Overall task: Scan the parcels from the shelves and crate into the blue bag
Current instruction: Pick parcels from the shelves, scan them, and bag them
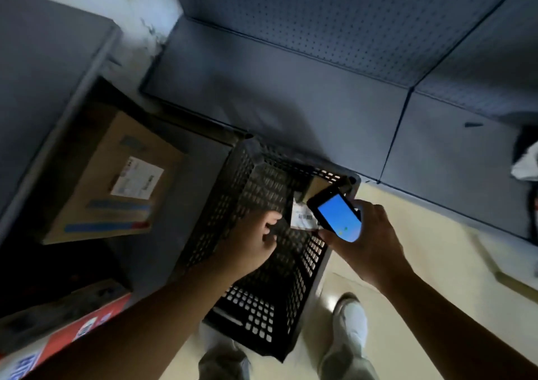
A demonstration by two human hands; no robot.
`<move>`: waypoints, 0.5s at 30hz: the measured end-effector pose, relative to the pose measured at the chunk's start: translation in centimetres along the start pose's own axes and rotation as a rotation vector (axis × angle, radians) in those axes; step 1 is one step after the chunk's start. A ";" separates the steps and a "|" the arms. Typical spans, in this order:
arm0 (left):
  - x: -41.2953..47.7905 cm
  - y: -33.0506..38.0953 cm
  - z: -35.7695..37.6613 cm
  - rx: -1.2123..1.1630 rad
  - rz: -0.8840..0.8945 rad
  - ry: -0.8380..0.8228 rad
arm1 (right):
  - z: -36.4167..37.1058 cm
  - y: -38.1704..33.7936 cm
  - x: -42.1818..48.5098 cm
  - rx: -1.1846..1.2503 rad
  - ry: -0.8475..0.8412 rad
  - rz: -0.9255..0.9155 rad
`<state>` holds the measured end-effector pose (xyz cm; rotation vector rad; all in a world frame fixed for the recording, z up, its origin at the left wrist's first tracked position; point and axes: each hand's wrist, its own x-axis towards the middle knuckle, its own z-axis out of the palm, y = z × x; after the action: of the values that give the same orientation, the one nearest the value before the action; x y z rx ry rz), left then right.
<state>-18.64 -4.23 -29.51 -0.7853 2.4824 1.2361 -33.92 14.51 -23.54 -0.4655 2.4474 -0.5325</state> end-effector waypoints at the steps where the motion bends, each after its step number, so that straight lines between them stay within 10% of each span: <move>1: 1.5 -0.2 1.4 0.085 0.058 -0.004 | 0.6 1.8 0.2 0.005 0.006 0.020; 8: 12.8 0.1 7.6 0.591 0.451 0.002 | 3.8 9.8 0.5 -0.001 -0.034 0.073; 15: 17.2 0.7 11.6 0.768 0.392 -0.108 | 4.0 11.6 0.3 0.008 -0.070 0.058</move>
<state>-33.31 -0.68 -43.81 -0.0353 2.7595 0.3008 -34.11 23.24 -32.15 -0.4022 2.3835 -0.4934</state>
